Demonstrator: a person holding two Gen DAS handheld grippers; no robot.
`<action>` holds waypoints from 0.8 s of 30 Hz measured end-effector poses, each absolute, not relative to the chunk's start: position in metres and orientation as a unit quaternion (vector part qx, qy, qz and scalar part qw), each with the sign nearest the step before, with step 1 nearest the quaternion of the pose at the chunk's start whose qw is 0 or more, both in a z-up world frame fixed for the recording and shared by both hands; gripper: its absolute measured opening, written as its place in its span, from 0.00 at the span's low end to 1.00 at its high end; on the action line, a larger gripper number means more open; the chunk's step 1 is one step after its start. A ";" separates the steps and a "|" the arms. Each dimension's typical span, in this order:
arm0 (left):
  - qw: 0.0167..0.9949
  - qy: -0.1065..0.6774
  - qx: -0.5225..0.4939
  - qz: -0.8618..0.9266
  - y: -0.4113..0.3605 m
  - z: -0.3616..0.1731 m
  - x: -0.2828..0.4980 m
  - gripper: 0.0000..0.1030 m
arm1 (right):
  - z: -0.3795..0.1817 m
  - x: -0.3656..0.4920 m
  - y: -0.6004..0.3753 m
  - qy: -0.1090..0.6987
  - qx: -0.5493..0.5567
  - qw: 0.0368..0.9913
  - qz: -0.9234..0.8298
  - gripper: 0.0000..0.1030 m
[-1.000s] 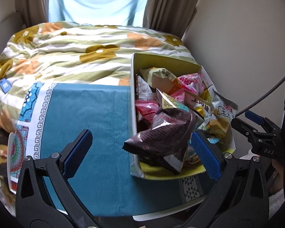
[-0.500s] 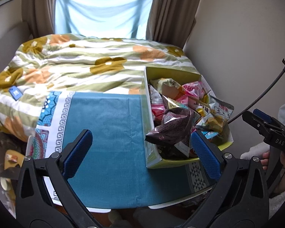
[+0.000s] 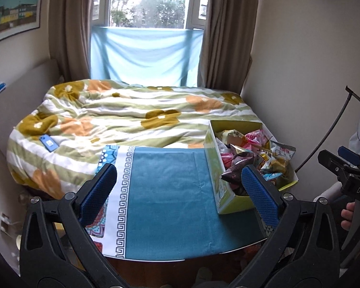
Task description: Organize snacks
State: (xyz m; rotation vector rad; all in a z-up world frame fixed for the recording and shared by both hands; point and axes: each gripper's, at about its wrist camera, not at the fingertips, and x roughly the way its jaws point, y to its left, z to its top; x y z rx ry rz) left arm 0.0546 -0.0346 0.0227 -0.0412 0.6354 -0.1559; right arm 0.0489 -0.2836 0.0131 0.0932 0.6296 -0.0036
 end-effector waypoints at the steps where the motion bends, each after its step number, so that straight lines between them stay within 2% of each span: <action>1: 0.948 0.308 -0.014 -0.074 -0.033 0.023 0.049 1.00 | 0.014 0.044 -0.276 0.306 0.038 0.951 -0.007 1.00; 24: 0.957 0.281 0.013 -0.069 -0.046 0.026 0.026 1.00 | 0.014 0.017 -0.252 0.291 0.028 0.956 -0.015 1.00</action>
